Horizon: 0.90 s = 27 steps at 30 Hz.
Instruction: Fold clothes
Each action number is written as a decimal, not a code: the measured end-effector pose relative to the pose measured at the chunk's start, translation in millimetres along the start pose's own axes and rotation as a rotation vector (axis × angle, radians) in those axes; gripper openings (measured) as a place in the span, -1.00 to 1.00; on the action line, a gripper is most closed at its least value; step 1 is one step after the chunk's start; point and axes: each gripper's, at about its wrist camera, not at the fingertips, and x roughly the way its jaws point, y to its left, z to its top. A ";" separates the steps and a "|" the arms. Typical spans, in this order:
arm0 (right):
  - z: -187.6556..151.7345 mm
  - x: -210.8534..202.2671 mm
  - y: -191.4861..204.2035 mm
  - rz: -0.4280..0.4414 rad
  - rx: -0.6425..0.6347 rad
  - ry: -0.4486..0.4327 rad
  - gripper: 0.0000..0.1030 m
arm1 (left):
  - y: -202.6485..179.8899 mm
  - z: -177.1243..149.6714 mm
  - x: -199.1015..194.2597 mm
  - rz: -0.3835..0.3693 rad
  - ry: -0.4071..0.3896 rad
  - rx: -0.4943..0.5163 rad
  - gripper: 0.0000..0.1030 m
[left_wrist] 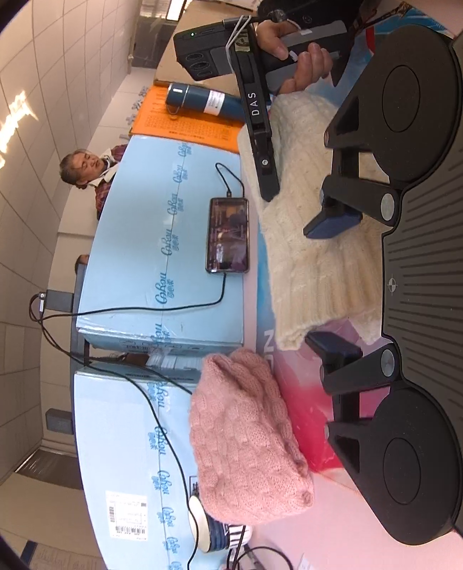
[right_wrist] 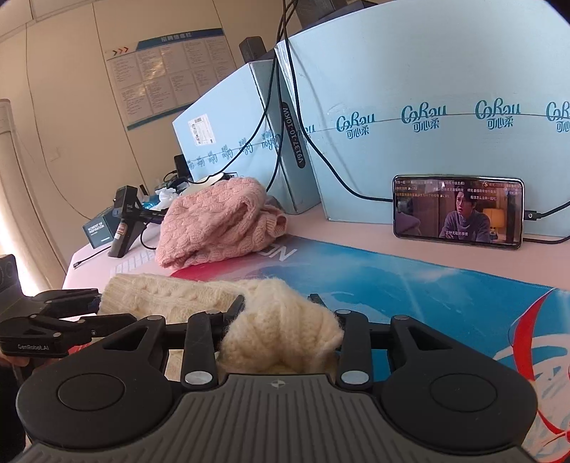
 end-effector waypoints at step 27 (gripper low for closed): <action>-22.9 -60.9 20.6 0.112 0.262 -0.124 0.57 | -83.5 1.9 37.1 0.229 0.106 0.182 0.97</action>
